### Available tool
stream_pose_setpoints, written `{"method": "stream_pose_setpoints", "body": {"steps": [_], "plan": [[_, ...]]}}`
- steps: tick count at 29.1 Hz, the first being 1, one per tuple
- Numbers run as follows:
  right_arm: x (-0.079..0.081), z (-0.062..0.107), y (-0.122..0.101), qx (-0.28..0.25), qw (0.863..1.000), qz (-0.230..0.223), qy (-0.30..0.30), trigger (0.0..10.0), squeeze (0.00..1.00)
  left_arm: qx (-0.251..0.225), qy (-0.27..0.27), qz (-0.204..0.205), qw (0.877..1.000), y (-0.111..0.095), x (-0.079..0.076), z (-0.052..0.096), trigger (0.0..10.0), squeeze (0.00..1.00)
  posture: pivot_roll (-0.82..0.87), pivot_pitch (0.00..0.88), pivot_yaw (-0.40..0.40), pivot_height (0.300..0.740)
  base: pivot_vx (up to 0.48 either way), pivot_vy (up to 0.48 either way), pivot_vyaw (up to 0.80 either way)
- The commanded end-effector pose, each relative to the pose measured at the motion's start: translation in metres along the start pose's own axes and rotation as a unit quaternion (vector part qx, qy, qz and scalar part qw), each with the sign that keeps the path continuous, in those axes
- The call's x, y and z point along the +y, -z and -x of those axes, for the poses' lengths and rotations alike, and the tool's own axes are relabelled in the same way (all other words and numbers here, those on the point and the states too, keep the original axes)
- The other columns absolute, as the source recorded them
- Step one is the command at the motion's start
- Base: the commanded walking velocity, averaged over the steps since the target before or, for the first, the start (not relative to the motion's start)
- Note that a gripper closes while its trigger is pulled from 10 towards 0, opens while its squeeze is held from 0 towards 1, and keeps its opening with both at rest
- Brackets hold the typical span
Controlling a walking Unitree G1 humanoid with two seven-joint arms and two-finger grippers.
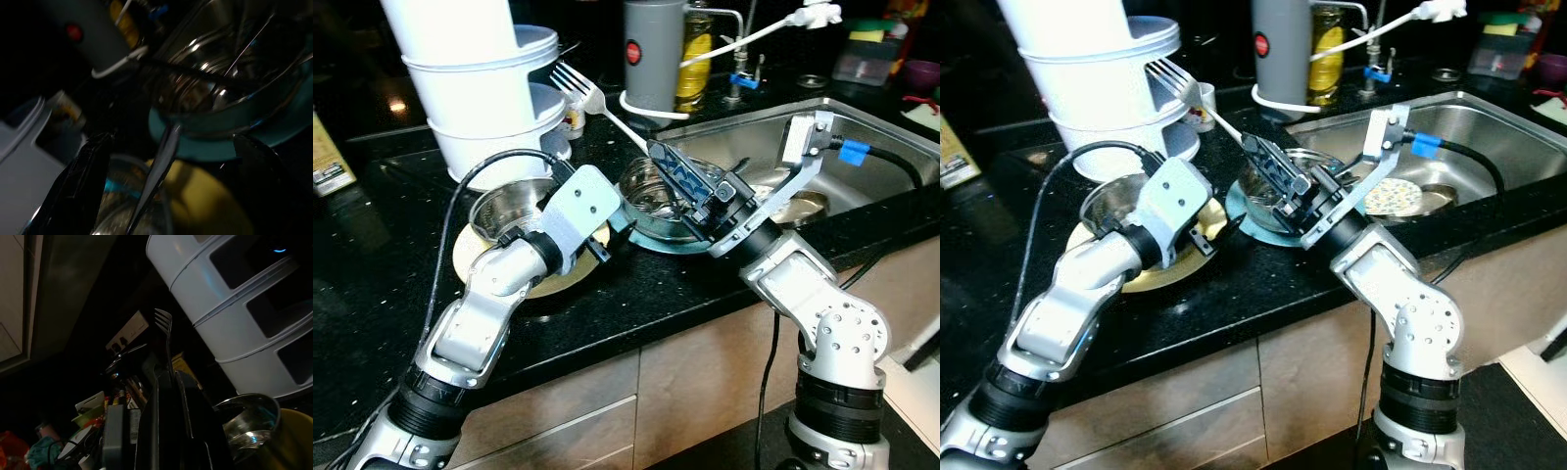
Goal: Kitchen organization
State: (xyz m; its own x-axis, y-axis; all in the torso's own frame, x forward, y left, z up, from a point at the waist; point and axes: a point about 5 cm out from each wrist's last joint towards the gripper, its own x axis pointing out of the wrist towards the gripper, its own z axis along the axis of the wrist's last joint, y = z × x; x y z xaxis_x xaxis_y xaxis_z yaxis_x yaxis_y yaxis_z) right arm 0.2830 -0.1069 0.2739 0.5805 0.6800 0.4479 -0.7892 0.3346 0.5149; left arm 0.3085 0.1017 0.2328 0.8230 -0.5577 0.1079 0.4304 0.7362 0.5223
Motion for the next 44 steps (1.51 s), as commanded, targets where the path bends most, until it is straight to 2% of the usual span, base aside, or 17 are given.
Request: {"method": "stream_pose_setpoints", "body": {"steps": [1,12,13,14,25,33,40,41,44], "plan": [[0.002,-0.001,-0.001,-0.001,1.000,0.009,0.000,10.0,0.00,0.029,-0.015,0.000,0.999,0.010,0.004,0.001,10.0,0.00,-0.01,0.000,0.017,0.740,0.000,0.000,0.00],[0.002,-0.002,0.001,0.002,1.000,0.013,0.003,10.0,0.00,0.055,-0.027,0.012,0.998,0.022,0.008,-0.001,10.0,0.00,-0.02,0.000,0.021,0.740,0.000,0.000,0.00],[0.002,-0.002,0.001,0.002,1.000,0.014,0.004,10.0,0.00,0.057,-0.026,0.014,0.998,0.023,0.008,-0.001,6.5,0.00,-0.02,0.000,0.021,0.740,0.000,0.000,0.00],[0.001,-0.001,0.001,0.002,1.000,0.014,0.004,10.0,0.00,0.058,-0.025,0.018,0.998,0.023,0.007,-0.002,0.0,0.00,-0.02,0.000,0.021,0.740,0.000,0.000,0.00],[0.001,-0.001,0.000,0.002,1.000,0.016,0.004,10.0,0.00,0.071,-0.012,0.033,0.997,0.026,0.003,-0.003,0.0,0.00,-0.01,0.000,0.020,0.740,0.000,0.000,0.00],[0.000,-0.001,0.000,0.001,1.000,0.017,0.007,10.0,0.00,0.090,-0.028,0.048,0.994,0.031,0.008,0.000,0.0,0.00,-0.01,0.000,0.019,0.740,0.000,0.000,0.00],[-0.001,-0.002,0.000,0.001,1.000,0.017,0.007,10.0,0.00,0.080,-0.070,0.059,0.993,0.026,0.022,0.001,0.0,0.00,0.00,0.000,0.015,0.740,0.000,0.000,0.00],[-0.001,-0.002,0.000,0.000,1.000,0.015,0.006,10.0,0.00,0.060,-0.097,0.062,0.992,0.019,0.030,0.001,0.0,0.00,0.00,0.000,0.015,0.740,0.000,0.000,0.00],[-0.001,-0.002,0.000,0.000,1.000,0.014,0.006,10.0,0.00,0.036,-0.115,0.060,0.991,0.010,0.034,0.000,0.0,0.00,0.00,0.000,0.017,0.740,0.000,0.000,0.00]]}}
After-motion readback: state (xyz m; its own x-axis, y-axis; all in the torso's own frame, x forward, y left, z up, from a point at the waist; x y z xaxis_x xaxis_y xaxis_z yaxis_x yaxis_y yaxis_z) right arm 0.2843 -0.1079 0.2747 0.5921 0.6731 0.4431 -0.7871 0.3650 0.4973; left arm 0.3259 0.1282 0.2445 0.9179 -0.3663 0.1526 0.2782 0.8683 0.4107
